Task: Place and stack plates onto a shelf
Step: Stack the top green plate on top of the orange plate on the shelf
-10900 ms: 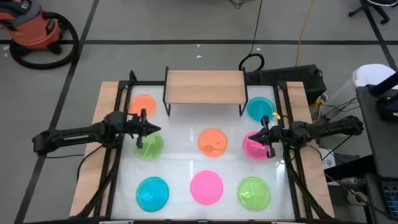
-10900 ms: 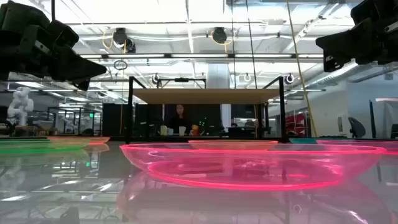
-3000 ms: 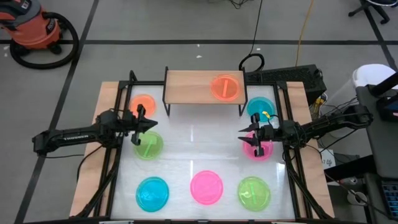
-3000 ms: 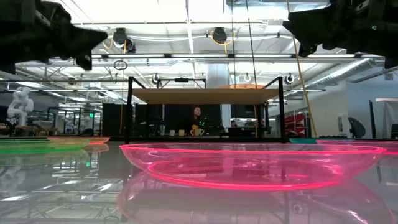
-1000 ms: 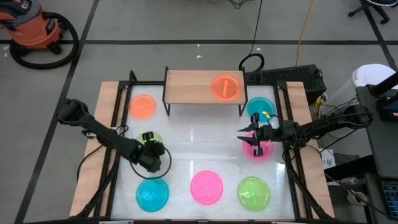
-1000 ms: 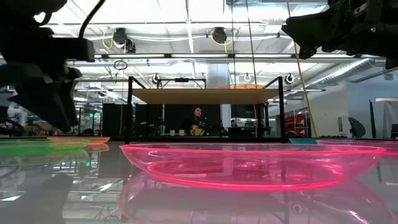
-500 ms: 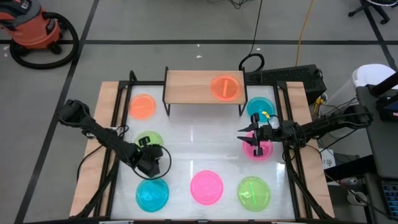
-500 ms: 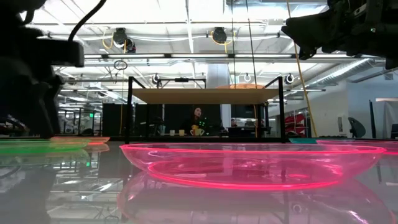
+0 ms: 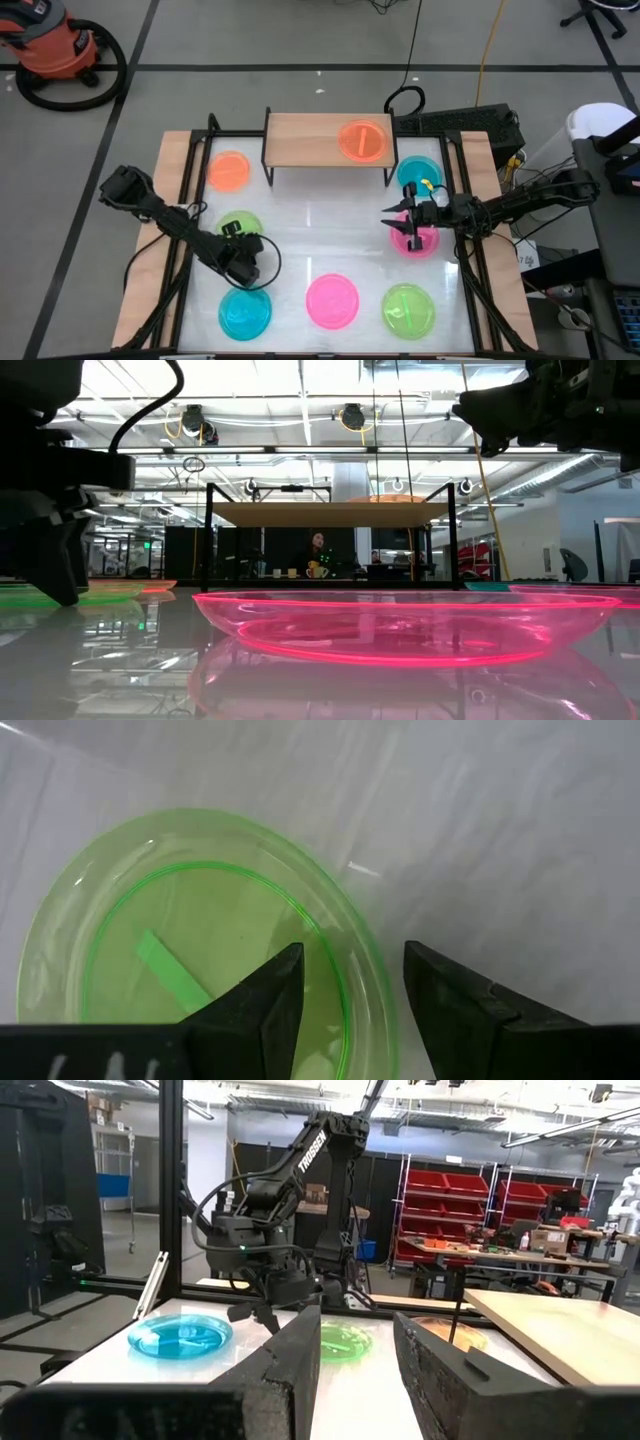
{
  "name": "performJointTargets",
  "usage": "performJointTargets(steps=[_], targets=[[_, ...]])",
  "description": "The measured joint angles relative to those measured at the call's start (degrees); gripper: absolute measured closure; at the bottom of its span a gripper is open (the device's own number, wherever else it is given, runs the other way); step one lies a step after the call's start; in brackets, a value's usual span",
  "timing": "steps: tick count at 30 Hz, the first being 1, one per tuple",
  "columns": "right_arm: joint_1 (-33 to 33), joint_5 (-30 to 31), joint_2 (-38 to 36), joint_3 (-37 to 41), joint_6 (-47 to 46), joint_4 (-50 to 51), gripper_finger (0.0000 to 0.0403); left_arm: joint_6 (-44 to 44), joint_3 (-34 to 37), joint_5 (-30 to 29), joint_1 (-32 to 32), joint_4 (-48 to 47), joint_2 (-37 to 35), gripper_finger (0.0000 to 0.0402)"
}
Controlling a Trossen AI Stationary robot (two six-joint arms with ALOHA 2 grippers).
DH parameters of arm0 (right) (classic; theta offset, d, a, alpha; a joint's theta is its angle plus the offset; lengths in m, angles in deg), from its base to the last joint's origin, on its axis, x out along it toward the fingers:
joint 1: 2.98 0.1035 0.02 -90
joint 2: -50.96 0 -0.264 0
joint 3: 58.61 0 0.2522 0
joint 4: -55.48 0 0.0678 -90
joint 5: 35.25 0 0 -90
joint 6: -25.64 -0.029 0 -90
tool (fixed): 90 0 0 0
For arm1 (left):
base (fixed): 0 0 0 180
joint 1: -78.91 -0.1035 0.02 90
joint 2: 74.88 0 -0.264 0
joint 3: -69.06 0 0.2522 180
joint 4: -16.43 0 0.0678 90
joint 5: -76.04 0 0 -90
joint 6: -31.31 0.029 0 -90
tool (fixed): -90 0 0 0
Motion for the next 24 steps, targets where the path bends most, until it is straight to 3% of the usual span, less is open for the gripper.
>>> performJointTargets(steps=[12,21,24], targets=[[0.00,0.00,0.02,0.00,-0.02,0.91,0.0289,1.26,-0.13,0.10,-0.07,-1.95,0.05,0.0235],[0.00,0.01,0.02,0.00,-0.02,0.98,0.0289,4.73,-0.02,2.55,-0.11,-1.21,-0.12,0.0387],[0.00,0.07,0.02,0.00,-0.02,0.96,0.0289,5.50,-0.50,3.31,-0.13,-1.03,-0.85,0.0394]])
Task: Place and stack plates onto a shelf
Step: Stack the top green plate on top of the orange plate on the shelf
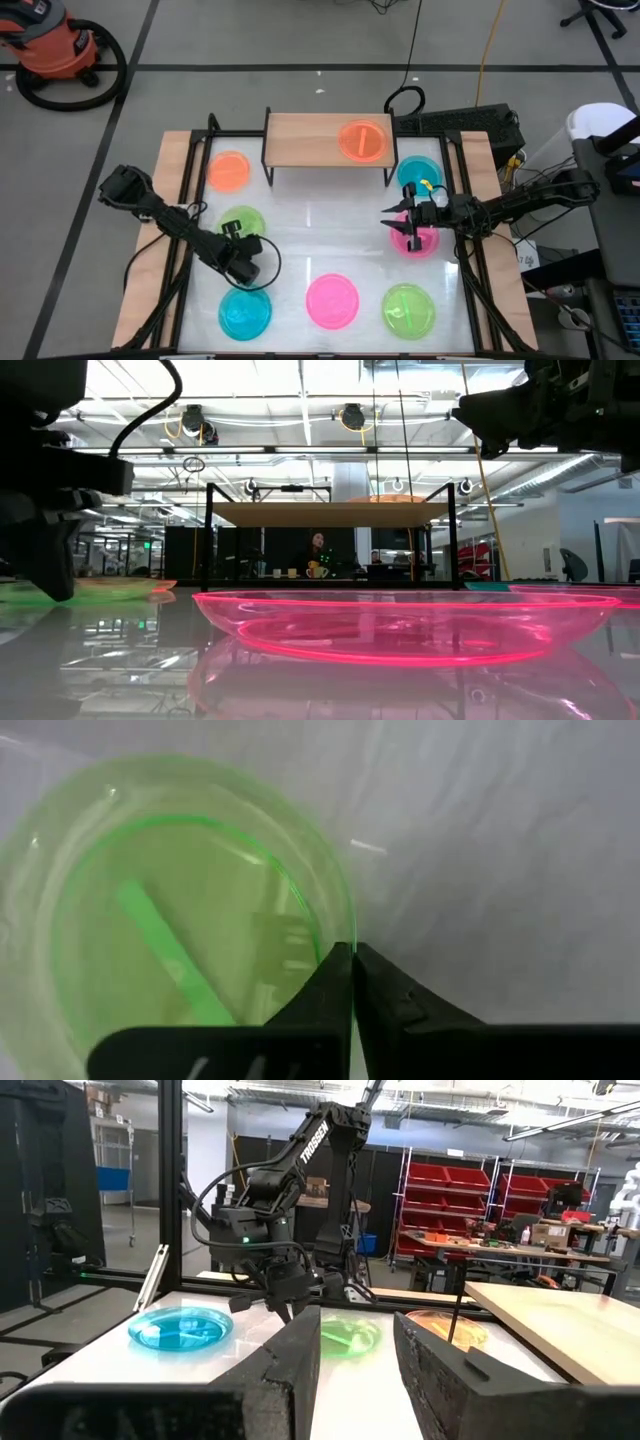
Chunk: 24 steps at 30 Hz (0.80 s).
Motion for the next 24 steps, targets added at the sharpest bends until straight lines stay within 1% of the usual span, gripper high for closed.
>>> performJointTargets(steps=[5,7,9,12,16,18,19,22,24], targets=[[-0.02,1.42,0.00,0.00,0.00,0.08,0.0289,6.44,-5.18,0.41,0.64,-0.82,-1.10,0.0398],[-0.02,1.44,-0.01,0.00,0.00,0.07,0.0289,10.37,-7.82,-0.69,1.13,-0.97,-1.00,0.0398],[-0.02,1.42,-0.02,0.00,0.00,0.07,0.0289,14.75,-10.89,-3.03,1.64,-0.94,-1.06,0.0399],[-0.02,1.42,-0.02,0.00,0.00,-0.02,0.0289,22.68,-15.51,-8.49,1.78,-1.68,-1.06,0.0399],[-0.02,1.42,-0.02,0.00,0.00,-0.04,0.0289,34.19,-22.09,-19.86,0.70,-2.73,-1.09,0.0399],[-0.02,1.42,-0.02,0.00,0.07,-0.09,0.0289,41.45,-24.20,-24.40,-1.18,-0.72,-1.11,0.0399],[-0.02,1.42,-0.02,0.00,0.09,-0.29,0.0289,45.53,-25.11,-25.32,-2.70,0.68,-1.11,0.0399],[-0.02,1.42,-0.02,0.00,0.11,-1.57,0.0289,58.43,-27.77,-24.58,-8.53,5.98,-1.11,0.0400],[-0.02,1.42,-0.03,-0.02,0.11,-2.45,0.0289,65.43,-29.32,-21.64,-13.25,9.24,-1.11,0.0400]])
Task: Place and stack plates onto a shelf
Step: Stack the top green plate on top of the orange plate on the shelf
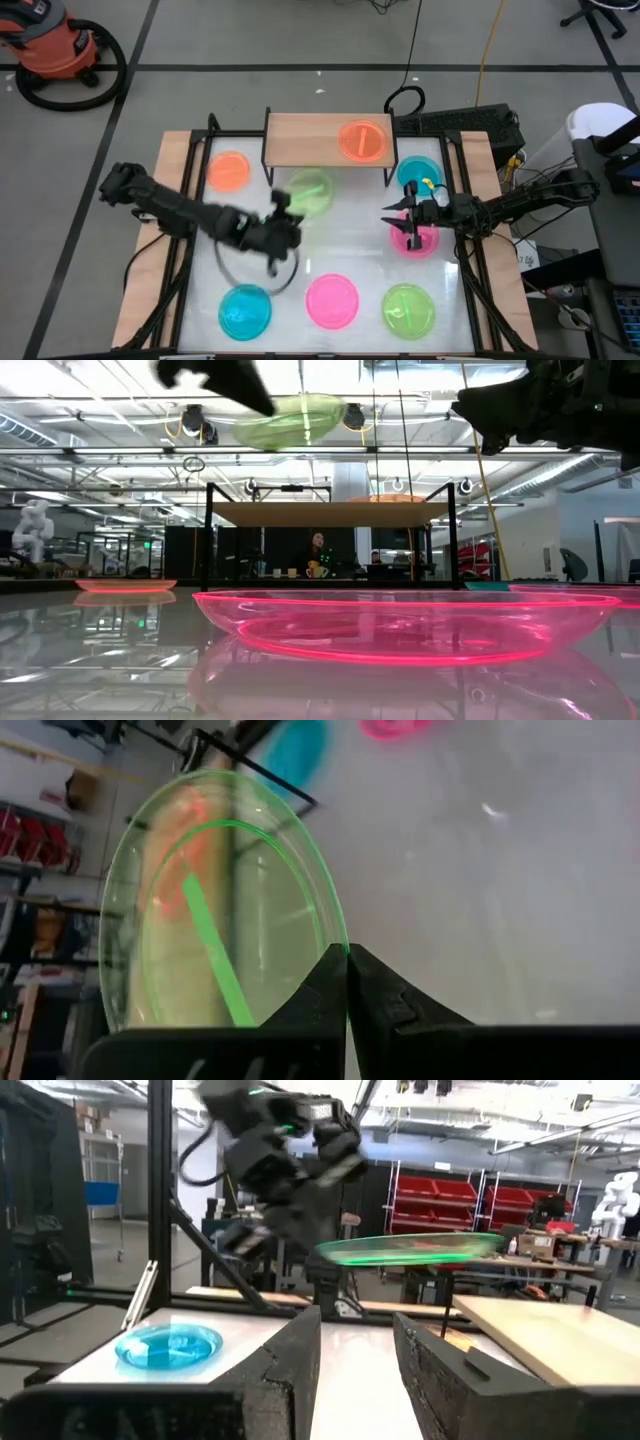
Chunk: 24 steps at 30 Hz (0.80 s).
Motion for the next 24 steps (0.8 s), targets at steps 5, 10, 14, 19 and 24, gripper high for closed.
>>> performJointTargets(steps=[5,10,14,19,24], targets=[[0.00,-0.15,-0.01,0.00,0.09,-1.13,0.0289,14.73,-2.45,12.33,-14.00,8.57,0.00,0.0400],[0.00,-0.20,-0.02,0.00,0.11,-1.13,0.0289,21.73,-4.20,26.54,-25.08,15.52,1.79,0.0400],[0.00,0.02,-0.02,0.00,0.44,-1.13,0.0289,29.68,-6.33,30.07,-27.31,19.64,6.96,0.0400],[0.00,0.04,-0.02,0.00,1.22,-1.54,0.0289,35.52,-12.66,29.99,-30.21,17.18,15.13,0.0395],[0.00,0.02,-0.02,0.00,1.29,-1.13,0.0289,36.41,-18.41,30.06,-32.71,17.18,20.61,0.0384]])
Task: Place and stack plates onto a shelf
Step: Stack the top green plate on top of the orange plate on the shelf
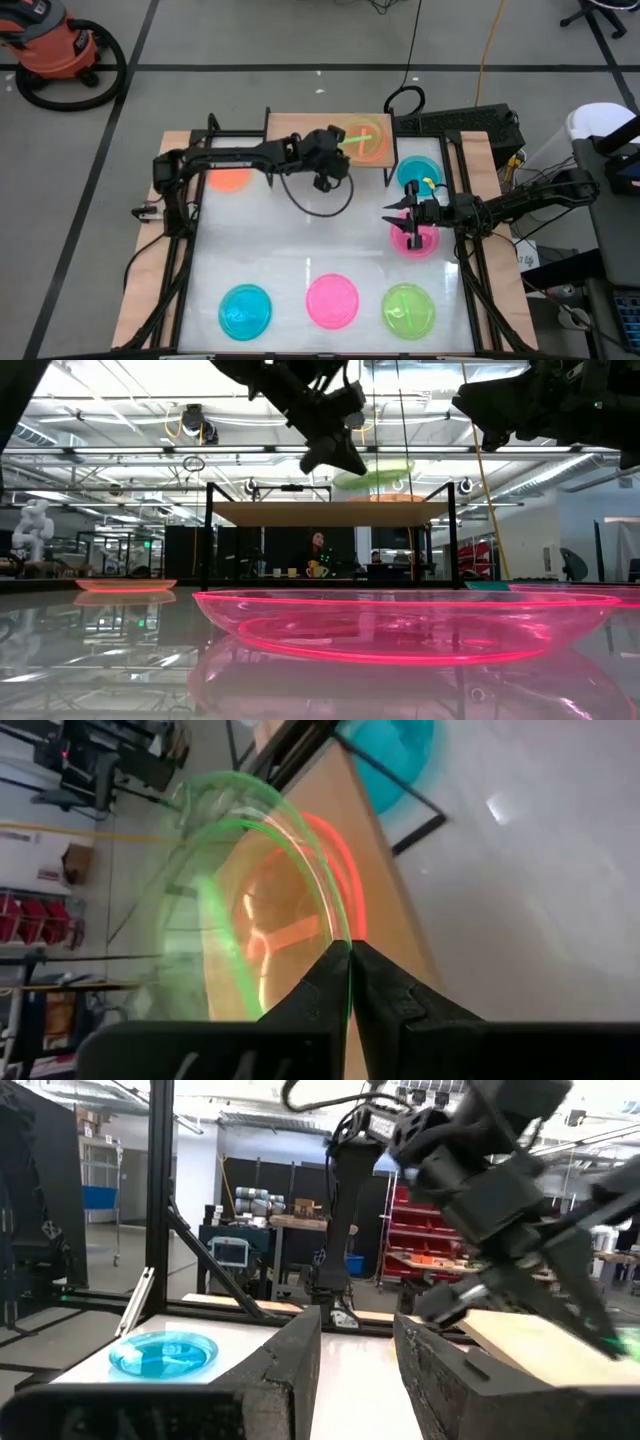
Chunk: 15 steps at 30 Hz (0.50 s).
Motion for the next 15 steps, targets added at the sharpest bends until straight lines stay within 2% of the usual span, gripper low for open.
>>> performJointTargets(steps=[6,11,15], targets=[[0.00,0.11,0.00,0.00,0.77,0.30,0.0289,0.37,-3.12,2.17,-1.51,0.28,1.95,0.0370],[0.02,4.09,0.00,0.00,1.64,0.50,0.0289,-2.33,-3.15,3.02,-2.18,3.11,1.95,0.0334],[0.00,4.52,0.00,0.00,1.54,0.48,0.0289,-3.08,-3.17,2.25,-2.27,3.33,1.95,0.0298]])
